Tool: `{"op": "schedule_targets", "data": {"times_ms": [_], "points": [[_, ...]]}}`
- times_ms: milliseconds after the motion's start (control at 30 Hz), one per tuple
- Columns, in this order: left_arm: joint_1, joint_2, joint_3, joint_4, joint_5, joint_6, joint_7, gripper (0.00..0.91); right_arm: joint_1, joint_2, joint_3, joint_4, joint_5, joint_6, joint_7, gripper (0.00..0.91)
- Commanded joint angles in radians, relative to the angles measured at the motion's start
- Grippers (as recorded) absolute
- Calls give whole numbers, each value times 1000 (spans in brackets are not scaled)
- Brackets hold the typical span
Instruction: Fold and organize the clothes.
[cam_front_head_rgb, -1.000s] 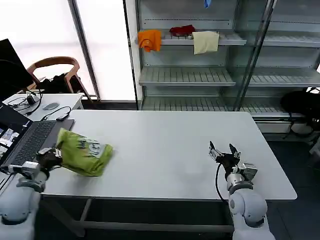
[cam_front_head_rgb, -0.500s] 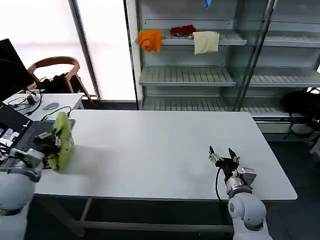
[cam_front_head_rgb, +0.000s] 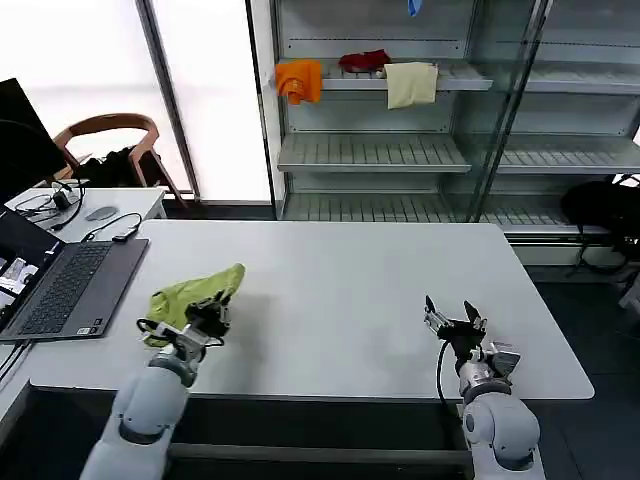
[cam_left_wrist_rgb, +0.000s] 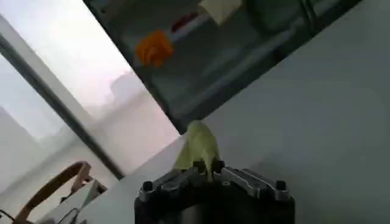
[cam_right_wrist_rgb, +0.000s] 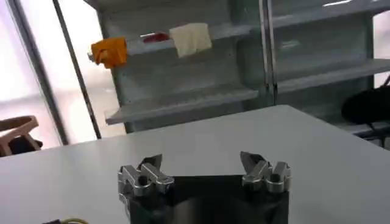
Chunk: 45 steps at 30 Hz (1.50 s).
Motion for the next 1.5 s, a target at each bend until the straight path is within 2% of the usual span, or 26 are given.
{"op": "schedule_targets", "data": {"times_ms": [33, 267, 300, 333, 500, 600, 767, 967, 1033, 1133, 1300, 1400, 1500], "points": [[-31, -126, 248, 9, -161, 75, -100, 10, 4, 4, -15, 31, -12, -39, 1, 907], [-86, -177, 339, 84, -145, 47, -129, 10, 18, 15, -53, 59, -34, -93, 9, 907], [-88, -180, 347, 101, -138, 30, -126, 71, 18, 15, -58, 62, -39, -99, 6, 907], [-91, -182, 355, 109, -125, 13, -126, 907, 18, 13, -63, 64, -42, -107, 6, 907], [-104, -171, 356, 119, -146, -83, -125, 907, 19, 15, -97, 68, -40, -147, -4, 907], [-119, -152, 329, 85, -200, -112, -130, 907, 26, 23, -141, 53, -5, -158, -13, 907], [-121, -106, 243, -24, -378, -99, -141, 907, 56, 62, -241, -18, 29, -159, -2, 907], [-93, -47, 85, -132, -475, -72, -132, 907, 96, 90, -364, -87, 137, -161, 72, 907], [-77, -32, 25, -136, -471, -76, -124, 907, 115, 79, -415, -110, 228, -161, 125, 907], [-44, -21, -52, -119, -471, -81, -116, 907, 129, 80, -439, -137, 270, -161, 145, 907], [10, -31, -122, -83, -490, -97, -115, 907, 134, 88, -441, -163, 280, -161, 142, 907], [37, -51, -130, -67, -504, -102, -118, 907, 136, 85, -441, -175, 283, -161, 151, 625], [51, -61, -134, -63, -512, -109, -118, 907, 134, 85, -432, -183, 282, -161, 158, 514]]}}
